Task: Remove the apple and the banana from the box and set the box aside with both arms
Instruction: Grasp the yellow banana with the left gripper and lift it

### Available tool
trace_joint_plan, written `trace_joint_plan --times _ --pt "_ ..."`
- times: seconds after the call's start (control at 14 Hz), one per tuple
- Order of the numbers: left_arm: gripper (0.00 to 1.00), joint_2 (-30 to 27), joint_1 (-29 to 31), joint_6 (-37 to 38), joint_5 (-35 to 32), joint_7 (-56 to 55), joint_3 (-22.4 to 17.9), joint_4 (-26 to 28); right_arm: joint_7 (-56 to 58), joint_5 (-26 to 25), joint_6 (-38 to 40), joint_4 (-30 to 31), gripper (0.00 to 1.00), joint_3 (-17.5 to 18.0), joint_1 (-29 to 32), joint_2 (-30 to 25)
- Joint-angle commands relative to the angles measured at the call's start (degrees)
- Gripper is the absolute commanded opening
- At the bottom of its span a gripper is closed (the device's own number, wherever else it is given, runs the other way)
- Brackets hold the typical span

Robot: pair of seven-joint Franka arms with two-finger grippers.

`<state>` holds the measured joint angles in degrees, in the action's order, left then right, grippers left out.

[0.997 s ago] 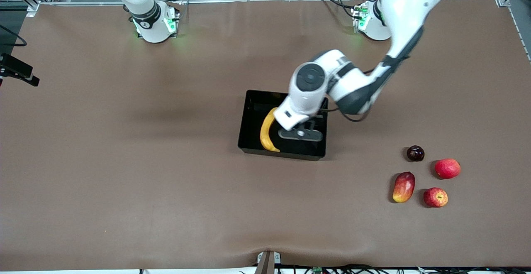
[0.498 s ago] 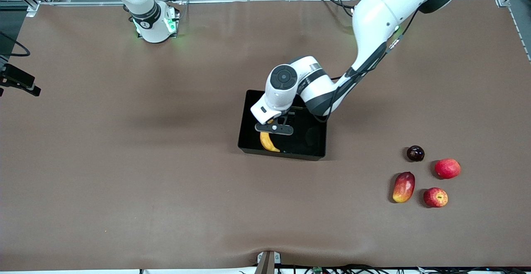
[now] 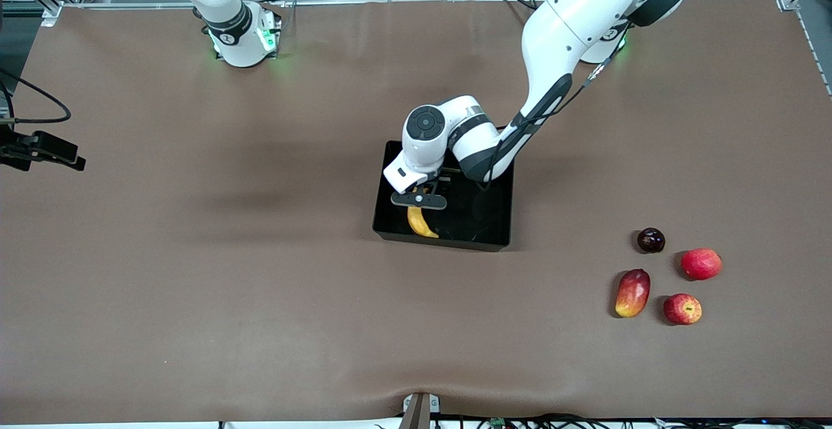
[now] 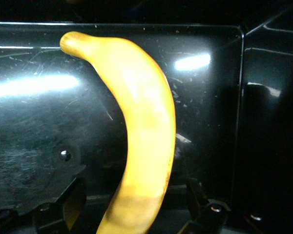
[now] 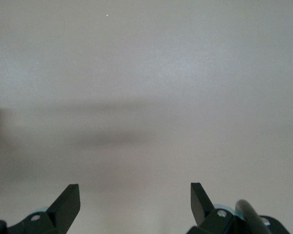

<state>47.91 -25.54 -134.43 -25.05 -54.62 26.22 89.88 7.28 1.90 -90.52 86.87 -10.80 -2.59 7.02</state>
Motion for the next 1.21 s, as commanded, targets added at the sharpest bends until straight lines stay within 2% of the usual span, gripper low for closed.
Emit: trace_joint_plan --times 0.0,0.14,0.5,0.71,1.14 --pt "0.01 0.0 -0.4 -0.2 -1.2 -0.8 -0.6 -1.1 0.5 -0.3 -0.8 -0.7 1.0 0.2 0.1 1.9" --pt "0.0 -1.8 -0.5 0.7 -1.8 -0.7 -0.6 -1.2 0.5 0.3 -1.7 -0.6 1.0 0.3 0.5 4.6" --pt "0.0 -10.1 0.5 9.7 -1.6 0.0 0.0 -3.0 0.1 2.8 -1.1 -0.6 1.0 0.3 -0.6 5.1" --pt "0.0 -15.3 1.3 13.3 -1.1 1.2 -0.1 -3.5 -3.8 8.5 0.2 -0.1 1.0 0.3 -4.2 5.1" --pt "0.0 -19.8 11.1 17.4 1.0 15.7 0.1 -2.8 -16.7 9.5 -0.8 0.0 1.0 0.3 -16.4 7.3"
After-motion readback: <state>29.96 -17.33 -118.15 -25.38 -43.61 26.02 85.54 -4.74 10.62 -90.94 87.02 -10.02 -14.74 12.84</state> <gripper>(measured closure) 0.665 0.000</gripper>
